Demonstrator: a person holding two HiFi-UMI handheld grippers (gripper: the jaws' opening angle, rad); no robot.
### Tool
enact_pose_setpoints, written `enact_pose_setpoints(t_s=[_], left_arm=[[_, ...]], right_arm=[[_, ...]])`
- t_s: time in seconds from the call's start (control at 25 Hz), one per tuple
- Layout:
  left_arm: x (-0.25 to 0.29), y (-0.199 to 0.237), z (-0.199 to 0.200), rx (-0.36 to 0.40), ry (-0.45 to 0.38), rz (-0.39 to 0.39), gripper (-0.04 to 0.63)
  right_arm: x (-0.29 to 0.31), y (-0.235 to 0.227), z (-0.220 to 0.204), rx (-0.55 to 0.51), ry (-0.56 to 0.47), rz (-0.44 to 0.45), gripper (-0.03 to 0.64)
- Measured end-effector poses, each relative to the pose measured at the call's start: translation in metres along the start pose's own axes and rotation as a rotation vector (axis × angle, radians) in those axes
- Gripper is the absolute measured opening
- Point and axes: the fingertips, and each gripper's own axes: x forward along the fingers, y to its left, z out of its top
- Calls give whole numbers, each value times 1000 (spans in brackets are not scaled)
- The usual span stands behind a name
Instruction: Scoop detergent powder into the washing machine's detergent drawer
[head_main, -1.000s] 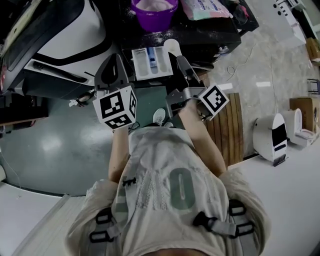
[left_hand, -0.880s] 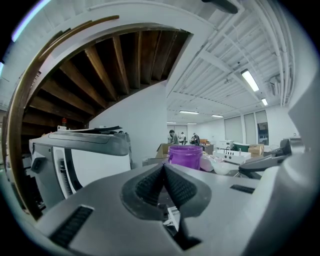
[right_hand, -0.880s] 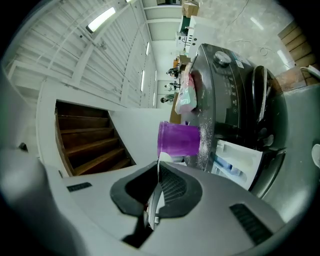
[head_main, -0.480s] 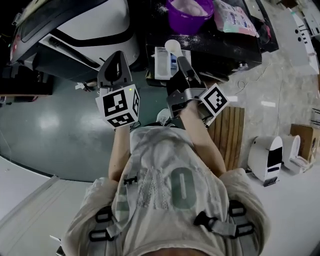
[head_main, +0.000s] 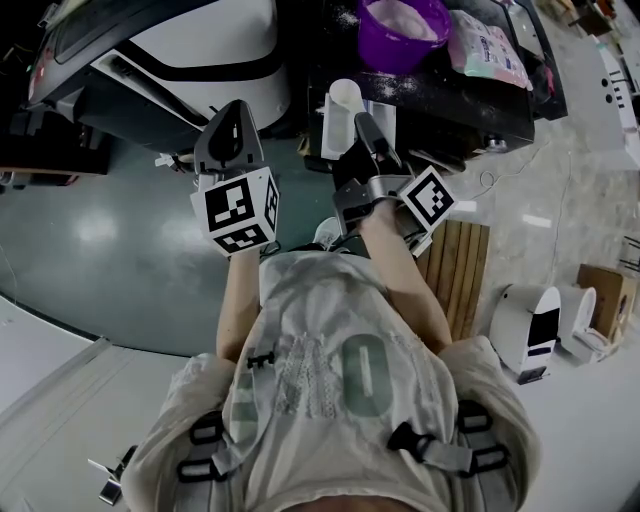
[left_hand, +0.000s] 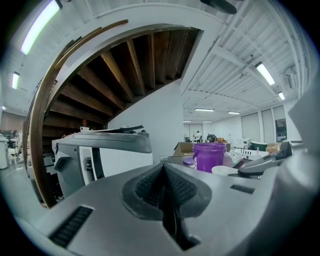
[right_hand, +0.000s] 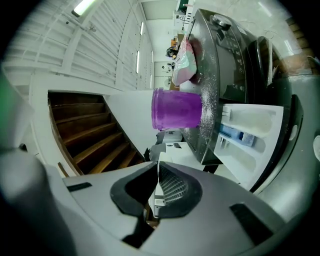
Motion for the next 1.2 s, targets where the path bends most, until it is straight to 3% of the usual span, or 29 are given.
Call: enact_pose_setpoints(t_s=[0.28, 0.56, 0.84, 1.2], left_arm=[[4, -1, -8, -8, 17, -8, 21], [3, 1, -17, -9, 37, -4, 20], [6, 6, -23, -16, 50, 12, 21], [8, 10, -27, -24, 59, 17, 20]], right_arm=[[-2, -23, 5, -37, -6, -55, 11], [-6, -58, 3, 24, -12, -142, 11], [-3, -76, -2, 68, -1, -172, 11], [-4, -86, 1, 21, -8, -214, 11]])
